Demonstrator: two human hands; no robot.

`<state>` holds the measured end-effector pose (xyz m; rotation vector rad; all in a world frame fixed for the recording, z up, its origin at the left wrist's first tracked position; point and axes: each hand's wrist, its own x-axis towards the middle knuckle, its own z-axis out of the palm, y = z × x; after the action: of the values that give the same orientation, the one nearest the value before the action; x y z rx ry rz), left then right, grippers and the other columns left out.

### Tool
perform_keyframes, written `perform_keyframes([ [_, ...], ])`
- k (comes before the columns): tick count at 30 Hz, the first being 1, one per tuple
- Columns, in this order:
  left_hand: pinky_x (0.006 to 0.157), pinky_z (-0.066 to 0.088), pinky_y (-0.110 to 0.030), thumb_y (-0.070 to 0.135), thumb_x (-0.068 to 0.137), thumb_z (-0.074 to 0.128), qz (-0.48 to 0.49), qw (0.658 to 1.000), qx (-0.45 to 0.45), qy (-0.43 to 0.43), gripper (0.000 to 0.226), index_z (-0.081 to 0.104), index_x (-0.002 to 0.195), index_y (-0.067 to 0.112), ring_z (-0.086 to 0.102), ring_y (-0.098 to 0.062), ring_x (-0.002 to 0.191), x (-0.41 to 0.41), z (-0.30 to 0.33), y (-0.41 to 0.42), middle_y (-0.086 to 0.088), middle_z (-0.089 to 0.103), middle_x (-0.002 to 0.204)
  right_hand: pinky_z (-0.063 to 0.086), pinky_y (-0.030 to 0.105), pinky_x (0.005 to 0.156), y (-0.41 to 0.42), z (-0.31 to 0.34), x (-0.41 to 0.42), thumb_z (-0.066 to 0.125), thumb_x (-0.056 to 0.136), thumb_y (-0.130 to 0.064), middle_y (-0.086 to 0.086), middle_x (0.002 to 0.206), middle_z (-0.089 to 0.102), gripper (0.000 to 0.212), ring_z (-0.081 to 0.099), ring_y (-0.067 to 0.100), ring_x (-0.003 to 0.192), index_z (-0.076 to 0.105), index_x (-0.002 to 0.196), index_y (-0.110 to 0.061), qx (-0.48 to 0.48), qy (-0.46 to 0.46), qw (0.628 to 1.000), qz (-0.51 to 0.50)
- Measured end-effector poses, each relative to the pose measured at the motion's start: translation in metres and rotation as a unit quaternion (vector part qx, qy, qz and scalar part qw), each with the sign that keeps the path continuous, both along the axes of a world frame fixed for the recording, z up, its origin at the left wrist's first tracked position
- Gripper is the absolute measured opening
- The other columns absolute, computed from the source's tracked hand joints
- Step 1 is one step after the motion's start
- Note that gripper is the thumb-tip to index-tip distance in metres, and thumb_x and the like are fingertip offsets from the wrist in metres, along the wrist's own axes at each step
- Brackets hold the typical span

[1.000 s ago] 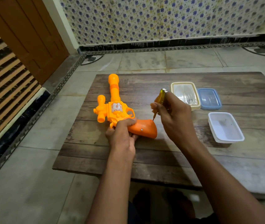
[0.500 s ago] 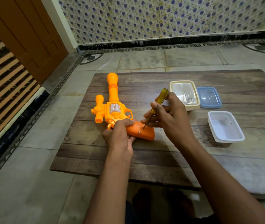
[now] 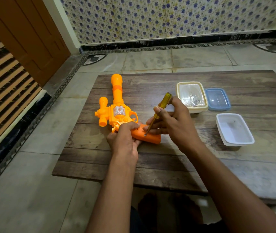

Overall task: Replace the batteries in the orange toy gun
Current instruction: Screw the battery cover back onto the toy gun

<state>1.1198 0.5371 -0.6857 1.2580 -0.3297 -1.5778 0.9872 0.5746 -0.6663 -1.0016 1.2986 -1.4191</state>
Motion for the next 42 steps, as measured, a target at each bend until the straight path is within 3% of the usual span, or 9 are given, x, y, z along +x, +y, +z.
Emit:
perform_keyframes([
  [3, 0.088, 0.059, -0.064, -0.014, 0.072, 0.066, 0.0, 1.0, 0.0, -0.001, 0.039, 0.061, 0.107, 0.003, 0.075, -0.045, 0.103, 0.001, -0.002, -0.001, -0.03, 0.073, 0.116, 0.064, 0.038, 0.061, -0.001, -0.002, 0.001, 0.056, 0.105, -0.015, 0.025, 0.087, 0.074, 0.024, 0.077, 0.037, 0.071, 0.041, 0.12, -0.003, -0.002, 0.011, 1.0, 0.001],
  [6, 0.082, 0.063, -0.058, -0.014, 0.072, 0.067, 0.005, 1.0, 0.004, -0.007, 0.039, 0.063, 0.108, 0.001, 0.075, -0.043, 0.103, 0.001, -0.001, -0.001, -0.029, 0.074, 0.114, 0.065, 0.044, 0.066, -0.002, -0.004, 0.001, 0.059, 0.104, -0.014, 0.021, 0.089, 0.075, 0.022, 0.078, 0.033, 0.074, 0.045, 0.116, -0.002, -0.023, 0.048, 0.999, -0.007],
  [10, 0.083, 0.062, -0.054, -0.014, 0.076, 0.068, 0.012, 1.0, 0.008, -0.016, 0.04, 0.063, 0.11, 0.006, 0.075, -0.032, 0.095, -0.001, 0.001, 0.001, -0.019, 0.074, 0.107, 0.066, 0.045, 0.077, -0.004, -0.005, 0.0, 0.07, 0.095, -0.006, 0.017, 0.1, 0.071, 0.02, 0.079, 0.023, 0.088, 0.057, 0.106, 0.004, -0.092, 0.112, 0.989, -0.039],
  [12, 0.085, 0.061, -0.057, -0.014, 0.075, 0.071, 0.019, 1.0, 0.008, -0.022, 0.042, 0.062, 0.108, 0.01, 0.073, -0.032, 0.101, -0.001, 0.001, 0.001, -0.018, 0.072, 0.113, 0.066, 0.043, 0.079, -0.003, -0.003, 0.0, 0.076, 0.09, -0.004, 0.015, 0.099, 0.071, 0.021, 0.077, 0.024, 0.093, 0.061, 0.104, 0.003, -0.119, 0.129, 0.983, -0.047],
  [19, 0.086, 0.06, -0.058, -0.011, 0.073, 0.074, 0.022, 0.999, 0.023, -0.025, 0.058, 0.059, 0.125, 0.009, 0.067, -0.037, 0.113, -0.002, 0.003, 0.001, -0.018, 0.068, 0.124, 0.065, 0.036, 0.079, 0.002, 0.004, 0.004, 0.072, 0.087, 0.012, 0.012, 0.092, 0.07, 0.051, 0.077, 0.019, 0.086, 0.052, 0.129, -0.008, -0.188, 0.176, 0.966, -0.031],
  [30, 0.071, 0.06, -0.048, -0.011, 0.072, 0.073, 0.031, 0.999, 0.037, -0.015, 0.073, 0.054, 0.14, 0.008, 0.067, -0.034, 0.113, -0.001, 0.008, 0.001, -0.017, 0.067, 0.128, 0.065, 0.042, 0.078, 0.003, 0.003, -0.003, 0.068, 0.09, 0.013, 0.014, 0.093, 0.069, 0.047, 0.077, 0.023, 0.084, 0.054, 0.129, -0.01, -0.167, 0.146, 0.975, -0.014],
  [37, 0.082, 0.061, -0.055, -0.013, 0.076, 0.071, 0.024, 0.999, 0.032, -0.023, 0.061, 0.057, 0.131, 0.009, 0.068, -0.036, 0.11, -0.002, 0.009, 0.003, -0.017, 0.068, 0.121, 0.065, 0.041, 0.079, 0.004, 0.004, 0.001, 0.071, 0.088, 0.011, 0.008, 0.095, 0.071, 0.052, 0.076, 0.021, 0.088, 0.055, 0.134, -0.008, -0.201, 0.212, 0.956, -0.005],
  [42, 0.08, 0.061, -0.054, -0.014, 0.079, 0.067, 0.02, 0.999, 0.033, -0.016, 0.042, 0.059, 0.113, 0.011, 0.07, -0.034, 0.099, -0.003, 0.011, 0.004, -0.016, 0.07, 0.104, 0.064, 0.037, 0.084, 0.006, 0.007, 0.002, 0.073, 0.085, 0.01, 0.007, 0.113, 0.072, 0.056, 0.075, 0.013, 0.099, 0.059, 0.137, -0.005, -0.251, 0.267, 0.93, -0.012],
])
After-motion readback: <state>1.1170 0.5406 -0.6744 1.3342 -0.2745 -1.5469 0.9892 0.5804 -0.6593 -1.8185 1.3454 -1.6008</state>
